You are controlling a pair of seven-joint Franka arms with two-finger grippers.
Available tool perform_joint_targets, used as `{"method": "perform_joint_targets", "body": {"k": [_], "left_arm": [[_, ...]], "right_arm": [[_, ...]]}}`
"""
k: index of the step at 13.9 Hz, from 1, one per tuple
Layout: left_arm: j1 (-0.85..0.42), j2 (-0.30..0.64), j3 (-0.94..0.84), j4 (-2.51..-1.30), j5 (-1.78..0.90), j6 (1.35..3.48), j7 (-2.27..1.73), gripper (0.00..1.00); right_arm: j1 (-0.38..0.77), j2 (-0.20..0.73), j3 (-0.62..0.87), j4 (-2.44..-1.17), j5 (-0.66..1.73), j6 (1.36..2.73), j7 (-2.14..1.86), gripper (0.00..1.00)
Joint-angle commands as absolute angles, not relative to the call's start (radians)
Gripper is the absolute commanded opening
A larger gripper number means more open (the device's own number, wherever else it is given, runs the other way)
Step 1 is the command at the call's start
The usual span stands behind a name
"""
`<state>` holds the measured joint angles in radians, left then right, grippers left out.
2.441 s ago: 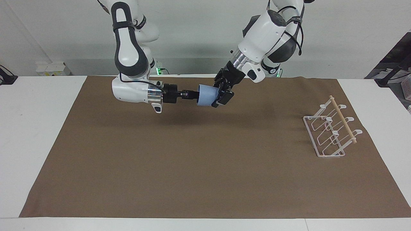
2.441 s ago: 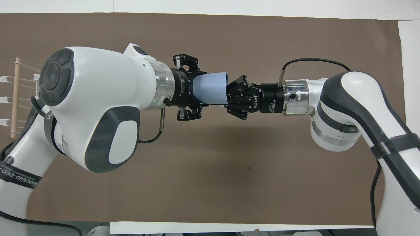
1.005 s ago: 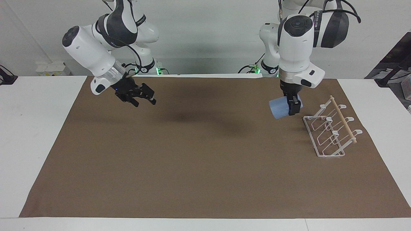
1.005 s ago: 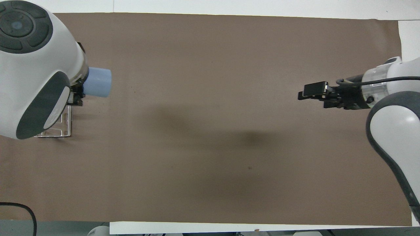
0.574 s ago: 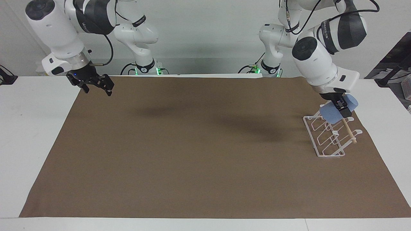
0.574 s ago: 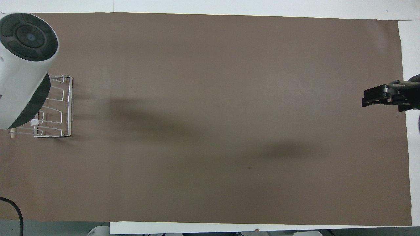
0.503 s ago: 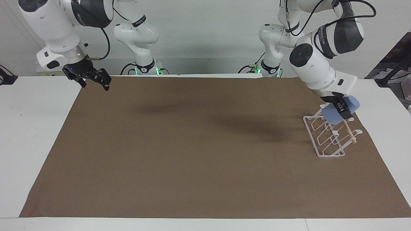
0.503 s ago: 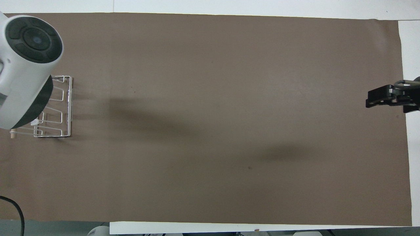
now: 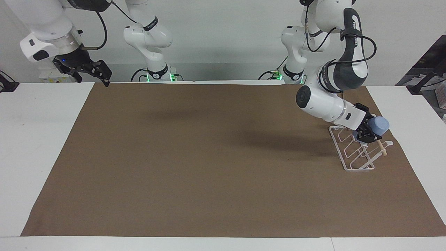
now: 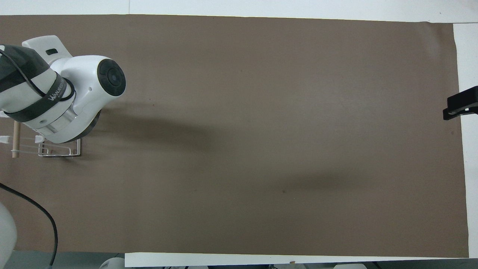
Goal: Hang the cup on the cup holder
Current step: 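Carry the cup with the left gripper over the acrylic rack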
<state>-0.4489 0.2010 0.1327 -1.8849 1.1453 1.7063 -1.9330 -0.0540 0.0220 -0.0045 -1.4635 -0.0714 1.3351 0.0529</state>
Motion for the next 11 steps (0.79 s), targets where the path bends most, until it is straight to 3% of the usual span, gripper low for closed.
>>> {"method": "perform_joint_targets", "body": {"k": [1,11], "left_arm": [[-0.419,0.189,0.126,-1.905,1.173,1.768,-1.951,0.34],[-0.383,0.187,0.126,-1.947,1.17,1.868,-2.017,0.34]], "right_arm": [[-0.008,0.034,-0.06,-1.434,-0.094,1.313,0.003,0.99],[-0.015,0.023,-0.066,-1.443,-0.086,1.321,-0.035,0.99]]}}
